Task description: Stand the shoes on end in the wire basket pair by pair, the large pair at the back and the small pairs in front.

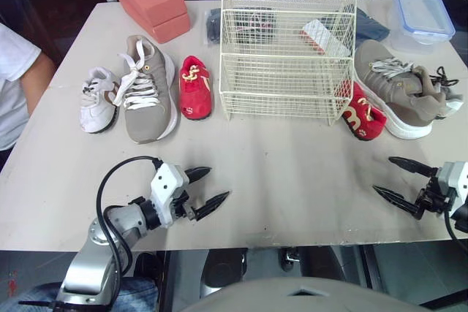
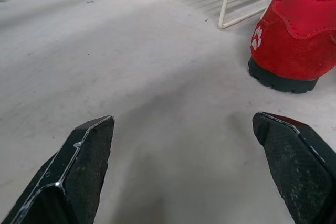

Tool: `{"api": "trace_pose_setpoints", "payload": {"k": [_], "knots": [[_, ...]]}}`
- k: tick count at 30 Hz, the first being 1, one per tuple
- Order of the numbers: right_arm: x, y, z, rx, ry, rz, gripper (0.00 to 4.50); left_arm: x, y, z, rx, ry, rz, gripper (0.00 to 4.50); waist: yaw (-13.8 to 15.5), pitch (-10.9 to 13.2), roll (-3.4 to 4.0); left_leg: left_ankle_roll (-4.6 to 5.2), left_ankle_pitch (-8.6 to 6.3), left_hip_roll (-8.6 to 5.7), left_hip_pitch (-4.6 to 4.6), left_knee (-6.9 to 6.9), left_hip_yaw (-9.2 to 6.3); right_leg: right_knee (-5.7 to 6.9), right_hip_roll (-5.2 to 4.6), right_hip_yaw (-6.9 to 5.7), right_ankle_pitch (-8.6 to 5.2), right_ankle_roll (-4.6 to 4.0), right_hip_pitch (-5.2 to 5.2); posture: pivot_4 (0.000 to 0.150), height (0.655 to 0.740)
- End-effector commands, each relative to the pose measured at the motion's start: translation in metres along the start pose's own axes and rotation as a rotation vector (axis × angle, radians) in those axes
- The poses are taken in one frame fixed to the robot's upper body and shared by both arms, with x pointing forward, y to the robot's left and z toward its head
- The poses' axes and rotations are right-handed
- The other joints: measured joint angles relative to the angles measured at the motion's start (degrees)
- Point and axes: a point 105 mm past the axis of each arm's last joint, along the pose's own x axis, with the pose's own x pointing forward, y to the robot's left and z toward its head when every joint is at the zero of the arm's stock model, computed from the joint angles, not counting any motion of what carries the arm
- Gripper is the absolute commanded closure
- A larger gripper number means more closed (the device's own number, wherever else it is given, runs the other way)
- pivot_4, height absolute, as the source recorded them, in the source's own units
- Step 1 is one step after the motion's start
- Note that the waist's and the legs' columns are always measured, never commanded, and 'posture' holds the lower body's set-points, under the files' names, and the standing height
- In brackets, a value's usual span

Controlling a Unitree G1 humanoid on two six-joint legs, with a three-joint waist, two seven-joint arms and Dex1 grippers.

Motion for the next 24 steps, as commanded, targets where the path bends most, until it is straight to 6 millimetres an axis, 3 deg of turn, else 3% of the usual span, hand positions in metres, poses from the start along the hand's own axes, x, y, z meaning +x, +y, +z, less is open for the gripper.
{"api": "trace_pose_setpoints", "payload": {"k": [1,4,8,14,19,24], "knots": [[0.000,-0.003,0.024,-0.065,-0.047,0.001,0.32,-0.001,-0.001,-0.006,-0.018,0.022,-0.017,0.10,0.0,0.0,0.01,0.00,0.00,0.00,0.00,0.00,0.01,0.00,0.00,0.00,0.00,0.00,0.00,0.150,0.6860],[0.009,-0.003,0.044,-0.107,-0.092,0.029,0.32,-0.004,0.004,0.004,0.014,-0.015,-0.021,0.10,0.0,0.0,0.01,0.00,0.00,0.00,0.00,0.00,0.01,0.00,-0.01,0.01,0.00,0.00,0.00,0.150,0.6860],[0.028,-0.005,0.080,-0.174,-0.161,0.085,0.32,-0.009,0.011,0.035,0.090,-0.098,-0.052,0.10,-0.1,0.3,-0.16,0.00,0.00,0.01,-0.03,0.00,-0.02,0.01,-0.01,-0.02,0.00,0.00,-0.03,0.150,0.6860],[0.071,-0.006,0.126,-0.261,-0.158,0.189,0.32,-0.024,0.015,0.104,0.191,-0.210,-0.169,0.10,-0.1,0.7,-0.41,0.00,0.00,0.02,-0.10,0.00,-0.09,0.00,0.05,-0.09,0.04,0.06,-0.05,0.150,0.6860],[0.103,-0.007,0.147,-0.350,-0.087,0.275,0.32,-0.044,0.014,0.144,0.234,-0.255,-0.228,0.10,-0.3,1.1,-0.43,0.00,0.01,0.00,-0.12,0.00,-0.02,-0.05,0.04,-0.03,0.11,0.17,-0.06,0.150,0.6860],[0.127,-0.009,0.157,-0.394,-0.003,0.360,0.32,-0.060,0.015,0.163,0.260,-0.283,-0.191,0.10,-0.3,1.4,-0.46,-0.02,0.02,0.01,-0.16,-0.04,0.02,-0.09,0.06,-0.02,0.13,0.20,-0.12,0.150,0.6860]]}}
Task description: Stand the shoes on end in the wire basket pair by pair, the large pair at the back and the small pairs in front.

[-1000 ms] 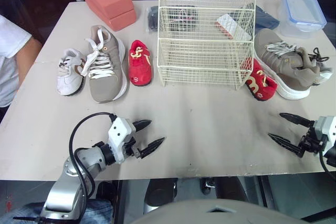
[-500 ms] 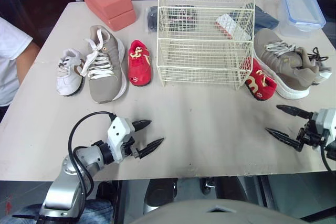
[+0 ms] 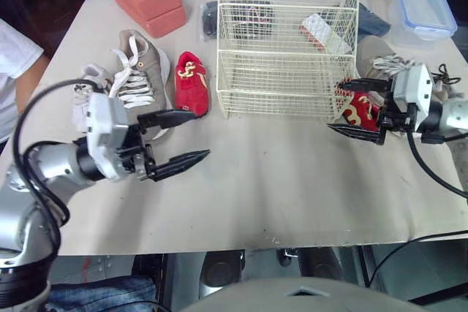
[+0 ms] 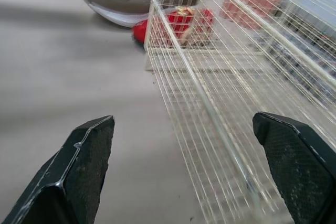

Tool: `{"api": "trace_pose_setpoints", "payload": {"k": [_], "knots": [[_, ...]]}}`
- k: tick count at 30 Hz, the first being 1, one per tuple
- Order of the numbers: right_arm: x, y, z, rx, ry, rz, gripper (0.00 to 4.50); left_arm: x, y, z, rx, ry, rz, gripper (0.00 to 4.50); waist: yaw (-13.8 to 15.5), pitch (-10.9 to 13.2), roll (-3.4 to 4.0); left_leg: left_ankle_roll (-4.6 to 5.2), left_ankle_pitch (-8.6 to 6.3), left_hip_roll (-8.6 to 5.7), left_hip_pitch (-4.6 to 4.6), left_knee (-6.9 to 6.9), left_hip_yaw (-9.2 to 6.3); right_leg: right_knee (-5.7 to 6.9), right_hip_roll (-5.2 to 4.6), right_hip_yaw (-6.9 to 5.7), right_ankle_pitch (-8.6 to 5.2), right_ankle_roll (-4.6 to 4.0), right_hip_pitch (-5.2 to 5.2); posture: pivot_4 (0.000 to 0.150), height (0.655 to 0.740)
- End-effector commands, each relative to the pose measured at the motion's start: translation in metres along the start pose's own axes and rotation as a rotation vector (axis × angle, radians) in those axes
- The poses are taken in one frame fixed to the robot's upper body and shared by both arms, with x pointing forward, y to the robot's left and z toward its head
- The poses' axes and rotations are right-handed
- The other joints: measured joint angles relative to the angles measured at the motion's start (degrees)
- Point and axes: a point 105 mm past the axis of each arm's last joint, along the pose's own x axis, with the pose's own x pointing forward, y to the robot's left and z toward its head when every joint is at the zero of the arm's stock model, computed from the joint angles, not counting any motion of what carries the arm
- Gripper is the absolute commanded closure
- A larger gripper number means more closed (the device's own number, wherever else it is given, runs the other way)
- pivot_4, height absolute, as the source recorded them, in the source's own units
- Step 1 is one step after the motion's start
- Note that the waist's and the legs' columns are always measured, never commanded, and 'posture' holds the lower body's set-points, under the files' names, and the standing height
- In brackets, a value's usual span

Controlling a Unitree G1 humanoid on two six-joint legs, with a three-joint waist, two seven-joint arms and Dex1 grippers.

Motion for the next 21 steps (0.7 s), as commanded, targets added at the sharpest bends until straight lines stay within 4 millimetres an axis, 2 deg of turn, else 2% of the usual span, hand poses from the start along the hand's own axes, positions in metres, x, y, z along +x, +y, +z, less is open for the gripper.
{"api": "trace_pose_setpoints", "payload": {"k": [1,5,13,16,19,21], "knots": [[0.013,-0.010,0.007,-0.009,0.052,0.062,0.32,-0.007,0.000,0.027,0.071,-0.058,0.041,0.10,0.0,0.1,-0.03,0.00,0.00,0.00,0.00,0.00,0.02,0.00,-0.01,0.02,0.01,0.01,-0.01,0.150,0.6860],[0.031,-0.024,0.005,-0.077,0.110,0.108,0.32,-0.015,0.003,0.029,0.071,-0.052,0.145,0.10,-0.1,0.2,-0.16,-0.01,0.01,0.01,0.04,0.01,0.03,0.03,-0.01,0.03,0.01,0.01,0.00,0.150,0.6860],[0.041,-0.037,-0.004,-0.126,0.219,0.154,0.32,-0.027,-0.004,0.026,0.067,-0.045,0.239,0.10,0.0,0.3,-0.26,-0.28,0.16,-0.02,-0.02,0.09,0.04,0.02,-0.11,-0.01,0.12,-0.15,0.02,0.150,0.6860],[0.046,-0.038,-0.002,-0.125,0.215,0.168,1.18,-0.027,-0.006,0.026,0.064,-0.048,0.242,0.00,-0.1,0.3,-0.27,-0.26,0.16,-0.01,0.04,0.10,0.04,0.07,-0.18,-0.01,0.03,0.00,0.03,0.150,0.6860],[0.047,-0.039,-0.001,-0.149,0.233,0.179,2.52,-0.027,-0.005,0.023,0.064,-0.040,0.246,0.00,-0.2,0.3,-0.27,-0.27,0.16,0.02,0.06,0.09,0.03,0.12,-0.17,-0.01,0.04,-0.04,0.03,0.150,0.6860],[0.047,-0.039,0.001,-0.152,0.228,0.182,3.61,-0.028,-0.004,0.024,0.066,-0.044,0.246,0.00,-0.2,0.3,-0.27,-0.28,0.16,0.04,0.06,0.09,0.03,0.13,-0.17,-0.01,0.07,-0.08,0.01,0.150,0.6860]]}}
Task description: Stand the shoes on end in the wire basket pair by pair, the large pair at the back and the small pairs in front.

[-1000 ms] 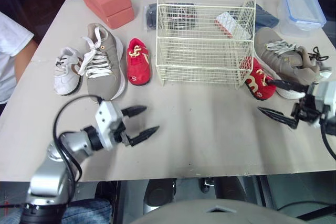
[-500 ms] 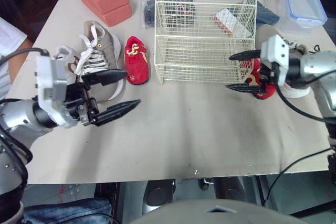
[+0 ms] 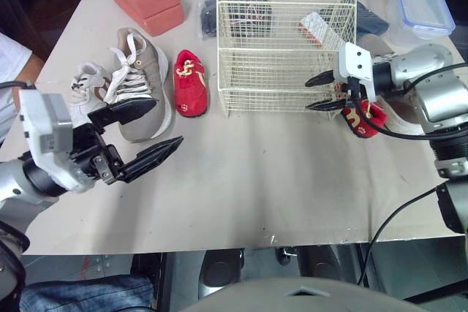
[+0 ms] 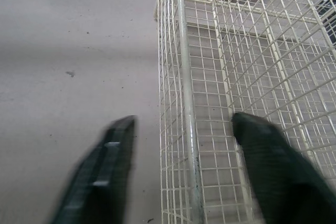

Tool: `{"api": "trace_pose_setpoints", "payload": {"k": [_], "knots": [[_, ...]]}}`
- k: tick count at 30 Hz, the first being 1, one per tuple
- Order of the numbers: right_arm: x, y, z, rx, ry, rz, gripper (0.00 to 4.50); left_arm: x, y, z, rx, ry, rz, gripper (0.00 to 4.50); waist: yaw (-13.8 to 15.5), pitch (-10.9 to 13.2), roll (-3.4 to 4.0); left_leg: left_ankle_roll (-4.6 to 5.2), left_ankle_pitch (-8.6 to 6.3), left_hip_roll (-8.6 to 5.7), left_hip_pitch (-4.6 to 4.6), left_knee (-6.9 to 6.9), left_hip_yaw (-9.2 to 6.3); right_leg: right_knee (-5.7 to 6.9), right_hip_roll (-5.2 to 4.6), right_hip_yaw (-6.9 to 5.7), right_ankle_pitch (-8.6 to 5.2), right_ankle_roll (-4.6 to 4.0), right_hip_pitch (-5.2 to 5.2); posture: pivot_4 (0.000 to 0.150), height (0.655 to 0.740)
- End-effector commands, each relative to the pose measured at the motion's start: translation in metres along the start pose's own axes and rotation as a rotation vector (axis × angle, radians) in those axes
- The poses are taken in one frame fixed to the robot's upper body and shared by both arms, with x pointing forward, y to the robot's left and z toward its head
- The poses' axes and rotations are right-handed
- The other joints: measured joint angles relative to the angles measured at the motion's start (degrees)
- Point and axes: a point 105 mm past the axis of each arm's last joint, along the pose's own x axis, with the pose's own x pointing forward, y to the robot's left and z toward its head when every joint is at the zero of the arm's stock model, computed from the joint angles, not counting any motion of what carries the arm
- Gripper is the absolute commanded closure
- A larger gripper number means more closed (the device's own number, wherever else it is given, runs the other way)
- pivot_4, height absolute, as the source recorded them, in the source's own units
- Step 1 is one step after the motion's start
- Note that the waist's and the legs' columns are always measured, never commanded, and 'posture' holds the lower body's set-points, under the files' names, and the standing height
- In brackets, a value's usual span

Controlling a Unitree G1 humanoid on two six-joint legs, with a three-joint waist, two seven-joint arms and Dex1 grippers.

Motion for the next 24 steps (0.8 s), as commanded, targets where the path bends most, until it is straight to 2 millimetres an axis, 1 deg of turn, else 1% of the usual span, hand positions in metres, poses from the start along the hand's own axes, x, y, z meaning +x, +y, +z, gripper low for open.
{"api": "trace_pose_setpoints", "payload": {"k": [1,2,6,12,19,24], "knots": [[-0.004,-0.003,0.008,-0.039,0.002,-0.001,4.08,-0.001,0.000,0.009,0.044,-0.028,0.001,0.00,0.0,0.0,0.00,0.00,0.00,0.00,0.00,0.00,0.00,0.00,0.00,0.00,0.00,-0.01,0.00,0.150,0.6860],[-0.004,-0.003,0.008,-0.044,0.004,-0.001,4.41,-0.001,0.000,0.009,0.044,-0.028,0.000,0.00,0.0,0.0,0.00,0.00,0.00,0.00,-0.01,0.00,0.00,-0.01,0.00,0.00,0.01,-0.02,0.00,0.150,0.6860],[-0.007,0.000,0.007,-0.045,0.004,-0.001,4.41,0.000,0.002,0.008,0.044,-0.025,-0.007,0.00,0.1,0.0,0.00,0.00,0.00,-0.01,-0.02,0.00,0.01,-0.02,0.01,0.00,0.06,-0.10,0.00,0.150,0.6860],[-0.009,0.005,0.015,-0.035,-0.008,-0.018,4.41,0.001,0.005,0.008,0.045,-0.022,-0.022,0.00,0.1,0.0,0.01,-0.01,0.00,-0.01,-0.05,-0.02,0.00,-0.03,0.02,-0.01,0.06,-0.11,-0.02,0.150,0.6860],[-0.006,0.019,0.027,-0.025,-0.001,-0.009,4.41,0.002,0.007,0.006,0.043,-0.020,-0.033,0.00,0.1,0.0,0.02,-0.02,0.00,-0.01,-0.06,-0.03,0.01,-0.05,0.00,-0.01,0.05,-0.09,-0.04,0.150,0.6860],[-0.008,0.025,0.026,-0.026,0.007,0.007,4.41,0.002,0.007,0.006,0.044,-0.018,-0.037,0.00,0.1,0.0,0.02,-0.01,0.00,-0.01,-0.06,-0.03,0.01,-0.05,0.00,-0.01,0.03,-0.05,-0.04,0.150,0.6860]]}}
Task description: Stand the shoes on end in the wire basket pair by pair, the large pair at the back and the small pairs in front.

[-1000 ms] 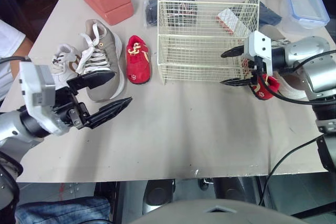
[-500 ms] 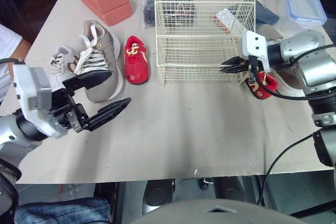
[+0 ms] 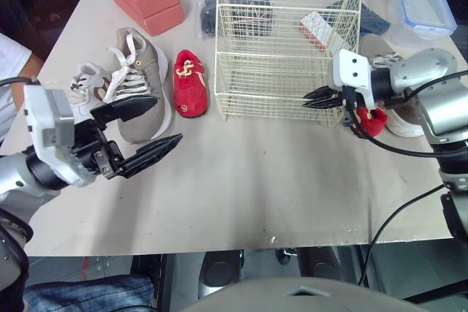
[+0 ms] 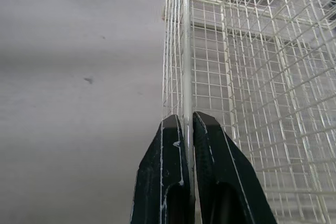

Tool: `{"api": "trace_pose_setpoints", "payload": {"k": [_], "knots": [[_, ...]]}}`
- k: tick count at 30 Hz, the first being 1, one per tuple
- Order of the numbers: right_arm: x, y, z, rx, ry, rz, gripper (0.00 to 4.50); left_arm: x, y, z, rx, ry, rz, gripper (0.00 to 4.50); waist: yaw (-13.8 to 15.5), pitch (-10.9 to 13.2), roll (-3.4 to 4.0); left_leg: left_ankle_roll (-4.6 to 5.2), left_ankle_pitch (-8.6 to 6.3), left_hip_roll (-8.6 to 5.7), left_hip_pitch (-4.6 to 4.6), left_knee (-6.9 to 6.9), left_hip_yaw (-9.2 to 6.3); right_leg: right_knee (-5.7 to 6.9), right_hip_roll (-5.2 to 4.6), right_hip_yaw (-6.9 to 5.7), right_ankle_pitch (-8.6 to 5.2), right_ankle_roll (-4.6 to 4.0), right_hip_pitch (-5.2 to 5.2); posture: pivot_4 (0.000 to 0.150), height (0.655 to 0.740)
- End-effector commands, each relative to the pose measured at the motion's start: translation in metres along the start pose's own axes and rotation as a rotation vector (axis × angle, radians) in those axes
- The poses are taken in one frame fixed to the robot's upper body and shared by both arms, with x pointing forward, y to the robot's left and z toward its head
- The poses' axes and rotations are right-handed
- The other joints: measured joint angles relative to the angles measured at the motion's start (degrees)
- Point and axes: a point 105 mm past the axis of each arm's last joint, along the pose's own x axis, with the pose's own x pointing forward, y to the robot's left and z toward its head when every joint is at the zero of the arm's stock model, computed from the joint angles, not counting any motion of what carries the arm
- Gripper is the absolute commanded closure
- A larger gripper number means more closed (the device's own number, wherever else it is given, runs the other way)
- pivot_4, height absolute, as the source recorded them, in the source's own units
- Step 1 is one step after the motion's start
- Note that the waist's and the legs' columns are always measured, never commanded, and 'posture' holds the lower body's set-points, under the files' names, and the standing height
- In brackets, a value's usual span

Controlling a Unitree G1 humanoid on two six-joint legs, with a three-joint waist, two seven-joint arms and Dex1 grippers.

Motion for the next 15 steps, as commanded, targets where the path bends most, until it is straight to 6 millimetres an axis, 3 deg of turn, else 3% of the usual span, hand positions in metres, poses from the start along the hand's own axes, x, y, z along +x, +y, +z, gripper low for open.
{"api": "trace_pose_setpoints", "payload": {"k": [1,15], "knots": [[-0.0076,0.0027,0.0090,-0.031,-0.022,-0.001,4.41,-0.0012,0.0004,0.0069,0.041,-0.007,-0.002,0.00,0.0,0.0,0.00,0.00,0.00,0.00,0.00,0.00,0.00,0.00,0.00,0.00,0.00,0.00,0.00,0.150,0.6860],[-0.0104,-0.0012,0.0140,-0.038,-0.046,-0.037,4.41,0.0016,0.0011,0.0079,0.043,-0.008,-0.015,0.00,0.0,0.0,-0.01,0.00,0.00,0.00,0.00,0.00,0.00,0.00,0.01,0.00,0.00,0.00,0.00,0.150,0.6860]]}}
